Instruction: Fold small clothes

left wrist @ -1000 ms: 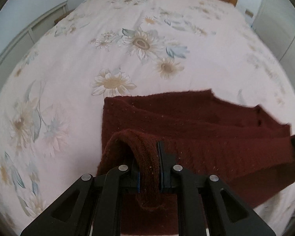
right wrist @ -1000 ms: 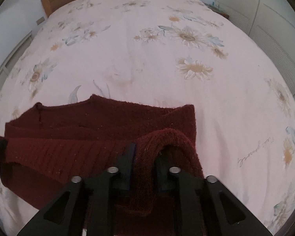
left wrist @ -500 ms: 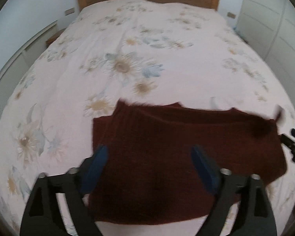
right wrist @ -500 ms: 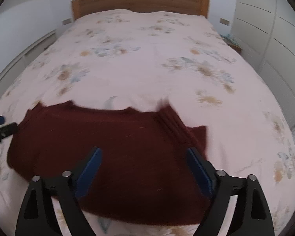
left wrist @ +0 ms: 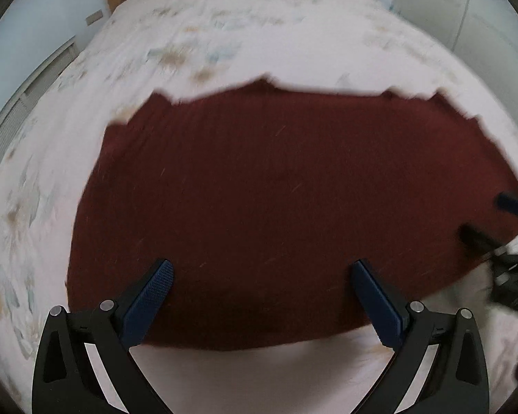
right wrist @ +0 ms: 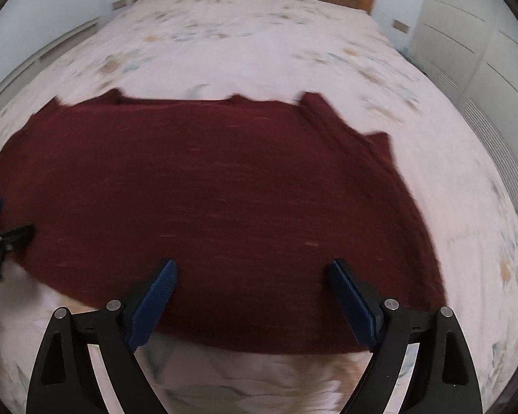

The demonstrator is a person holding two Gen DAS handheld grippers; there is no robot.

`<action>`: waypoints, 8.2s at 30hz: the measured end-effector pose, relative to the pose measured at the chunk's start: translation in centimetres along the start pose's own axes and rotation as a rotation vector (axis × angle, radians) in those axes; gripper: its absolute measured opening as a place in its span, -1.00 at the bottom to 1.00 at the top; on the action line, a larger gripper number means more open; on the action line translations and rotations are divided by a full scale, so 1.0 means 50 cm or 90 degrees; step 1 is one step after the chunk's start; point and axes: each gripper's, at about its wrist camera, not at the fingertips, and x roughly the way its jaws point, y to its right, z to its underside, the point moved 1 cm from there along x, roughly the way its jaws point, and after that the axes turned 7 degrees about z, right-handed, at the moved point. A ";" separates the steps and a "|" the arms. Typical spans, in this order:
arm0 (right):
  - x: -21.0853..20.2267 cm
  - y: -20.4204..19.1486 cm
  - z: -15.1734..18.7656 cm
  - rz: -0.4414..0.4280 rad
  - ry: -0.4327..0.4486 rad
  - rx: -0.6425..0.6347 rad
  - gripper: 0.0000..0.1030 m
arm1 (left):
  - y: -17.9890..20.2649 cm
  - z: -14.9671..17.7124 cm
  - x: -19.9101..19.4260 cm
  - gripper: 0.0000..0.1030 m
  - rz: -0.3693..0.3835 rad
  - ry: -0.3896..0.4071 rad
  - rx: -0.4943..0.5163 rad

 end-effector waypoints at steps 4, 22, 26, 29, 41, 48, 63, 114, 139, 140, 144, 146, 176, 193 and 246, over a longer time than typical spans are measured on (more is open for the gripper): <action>0.014 0.070 0.012 -0.004 -0.012 0.041 0.99 | -0.055 0.013 0.007 0.99 0.014 -0.003 -0.039; 0.004 0.090 0.026 -0.009 -0.017 0.058 0.99 | -0.102 0.022 0.022 0.99 0.077 -0.016 -0.065; -0.046 0.088 0.027 0.003 -0.003 0.033 0.99 | -0.112 -0.002 -0.014 0.98 0.095 -0.025 -0.093; -0.086 0.097 0.035 -0.001 0.013 0.037 0.99 | -0.151 -0.023 -0.064 0.98 0.097 0.017 -0.129; -0.118 0.103 0.070 0.016 -0.015 0.073 0.99 | -0.343 0.012 -0.017 0.98 0.084 -0.030 -0.279; -0.107 0.088 0.063 0.027 -0.033 0.071 0.99 | -0.310 0.027 0.014 0.98 0.101 -0.046 -0.226; -0.121 0.085 0.058 0.013 -0.024 0.071 0.99 | -0.290 0.006 0.008 -0.49 0.225 -0.052 -0.239; -0.151 0.389 0.191 0.010 -0.012 0.210 0.99 | 0.494 -0.204 0.067 -0.22 0.169 -0.131 0.108; -0.208 0.207 -0.104 -0.122 0.027 0.058 0.99 | 0.247 -0.205 -0.089 0.97 0.119 -0.050 0.021; -0.189 0.196 -0.124 -0.145 0.011 0.058 0.97 | 0.229 -0.189 -0.091 0.97 0.127 -0.053 0.015; -0.092 0.145 -0.171 -0.161 -0.086 0.050 0.49 | 0.186 -0.143 -0.103 0.97 0.134 -0.057 0.006; -0.052 0.130 -0.172 -0.164 -0.128 0.053 0.34 | 0.171 -0.126 -0.108 0.97 0.136 -0.057 0.002; -0.031 0.268 -0.008 -0.114 -0.123 0.123 -0.35 | 0.199 -0.088 -0.065 0.97 0.153 -0.089 0.039; -0.089 0.317 -0.051 -0.100 -0.099 0.134 0.62 | 0.212 -0.199 -0.027 0.97 0.153 -0.071 0.024; -0.092 0.158 -0.142 -0.267 -0.063 0.137 -0.18 | 0.204 -0.219 0.002 -0.07 0.254 -0.040 0.026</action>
